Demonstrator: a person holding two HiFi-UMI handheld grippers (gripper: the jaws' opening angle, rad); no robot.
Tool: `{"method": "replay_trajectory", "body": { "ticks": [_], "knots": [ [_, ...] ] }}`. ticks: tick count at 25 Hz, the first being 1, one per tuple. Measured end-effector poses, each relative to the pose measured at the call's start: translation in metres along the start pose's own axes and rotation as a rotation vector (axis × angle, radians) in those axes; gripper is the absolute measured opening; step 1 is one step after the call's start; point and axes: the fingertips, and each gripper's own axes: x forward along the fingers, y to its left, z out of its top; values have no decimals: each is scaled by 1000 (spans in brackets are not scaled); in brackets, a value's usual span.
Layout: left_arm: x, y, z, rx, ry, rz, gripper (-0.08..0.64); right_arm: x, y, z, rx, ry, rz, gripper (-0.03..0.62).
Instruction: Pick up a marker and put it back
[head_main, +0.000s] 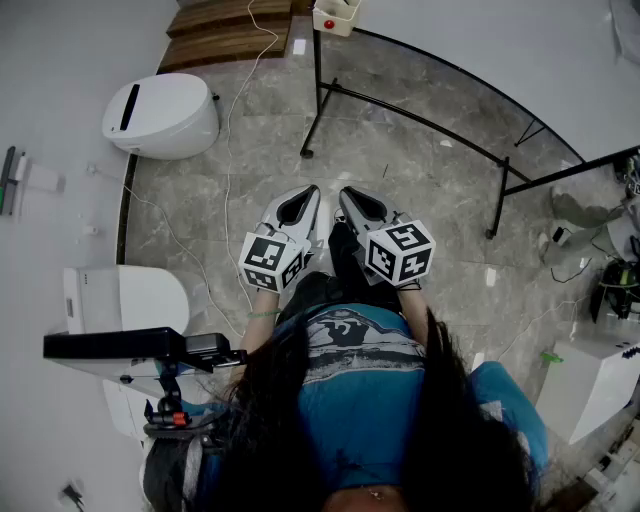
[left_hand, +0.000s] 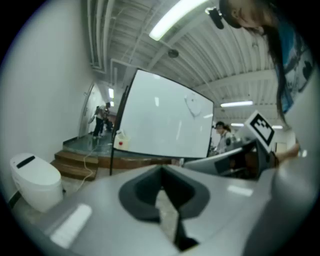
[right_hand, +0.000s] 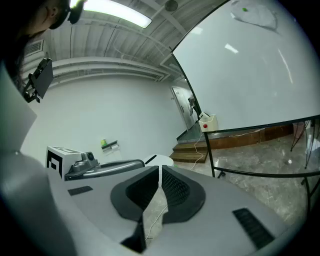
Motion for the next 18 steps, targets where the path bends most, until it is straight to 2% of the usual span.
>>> {"method": "replay_trajectory", "body": {
  "ticks": [7,13,18],
  "knots": [
    [34,15,10,13,7,-6,3,25,-28,21,1,-4,9,28],
    [106,72,32,10,14,23,3,86,-90,73,2,-16,24,28],
    [160,101,54,9,7,31,3,121,-132,114,3,-29,39,28]
  ]
}}
